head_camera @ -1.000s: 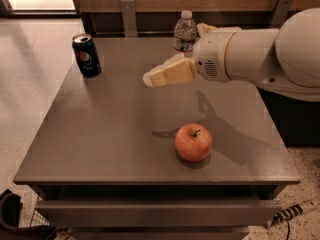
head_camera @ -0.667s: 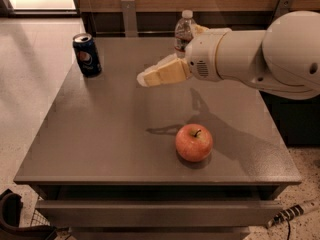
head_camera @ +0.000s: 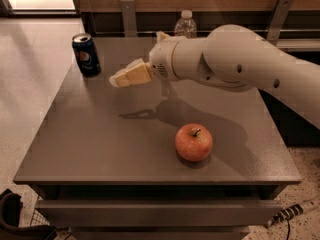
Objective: Knock pepsi can over
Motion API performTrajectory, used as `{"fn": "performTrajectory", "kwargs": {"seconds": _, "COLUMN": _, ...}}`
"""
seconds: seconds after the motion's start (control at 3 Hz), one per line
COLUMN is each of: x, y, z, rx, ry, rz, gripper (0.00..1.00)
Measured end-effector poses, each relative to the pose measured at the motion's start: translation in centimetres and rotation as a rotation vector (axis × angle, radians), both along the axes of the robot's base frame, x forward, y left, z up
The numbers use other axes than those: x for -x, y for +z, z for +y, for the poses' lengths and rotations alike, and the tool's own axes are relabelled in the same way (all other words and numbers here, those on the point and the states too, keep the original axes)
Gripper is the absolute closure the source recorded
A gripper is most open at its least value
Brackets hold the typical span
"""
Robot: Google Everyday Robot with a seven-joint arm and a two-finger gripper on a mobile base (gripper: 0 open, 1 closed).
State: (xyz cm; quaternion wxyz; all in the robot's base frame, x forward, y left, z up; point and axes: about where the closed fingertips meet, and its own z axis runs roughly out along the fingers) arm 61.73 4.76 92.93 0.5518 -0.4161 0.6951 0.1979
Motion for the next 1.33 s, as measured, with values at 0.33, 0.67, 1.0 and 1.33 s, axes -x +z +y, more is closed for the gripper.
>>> {"fn": "performTrajectory", "kwargs": {"seconds": 0.33, "x": -2.8, "y": -2.1, "z": 3.3, "rx": -0.047, "ry": 0.002, "rz": 0.018, "gripper": 0.00}}
{"fn": "performTrajectory", "kwargs": {"seconds": 0.67, "x": -5.0, "y": -4.3, "z": 6.1, "rx": -0.122, "ry": 0.005, "rz": 0.050, "gripper": 0.00}}
{"fn": "performTrajectory", "kwargs": {"seconds": 1.0, "x": -6.6, "y": -5.2, "z": 8.4, "rx": -0.175, "ry": 0.014, "rz": 0.063, "gripper": 0.00}}
{"fn": "performTrajectory", "kwargs": {"seconds": 1.33, "x": -8.0, "y": -5.0, "z": 9.7, "rx": -0.203, "ry": 0.019, "rz": 0.055, "gripper": 0.00}}
